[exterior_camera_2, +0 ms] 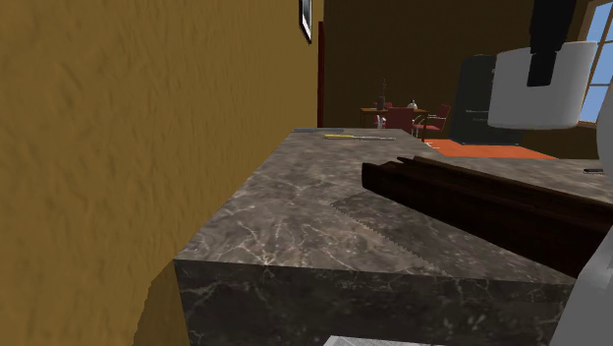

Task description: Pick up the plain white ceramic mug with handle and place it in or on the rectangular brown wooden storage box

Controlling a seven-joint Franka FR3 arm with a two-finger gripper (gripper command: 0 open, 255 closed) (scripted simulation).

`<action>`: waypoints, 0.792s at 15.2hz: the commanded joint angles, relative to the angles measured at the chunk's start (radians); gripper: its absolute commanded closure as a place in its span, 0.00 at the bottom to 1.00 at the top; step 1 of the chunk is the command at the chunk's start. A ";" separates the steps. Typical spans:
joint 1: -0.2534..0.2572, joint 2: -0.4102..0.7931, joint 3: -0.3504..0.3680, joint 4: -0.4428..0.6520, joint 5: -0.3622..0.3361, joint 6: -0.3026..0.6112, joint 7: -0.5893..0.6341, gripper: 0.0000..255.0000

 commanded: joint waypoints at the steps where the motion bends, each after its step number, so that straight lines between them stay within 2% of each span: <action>1: -0.002 -0.001 -0.012 -0.026 -0.011 0.026 0.004 1.00; 12: -0.031 -0.017 -0.078 -0.163 -0.076 0.144 0.016 1.00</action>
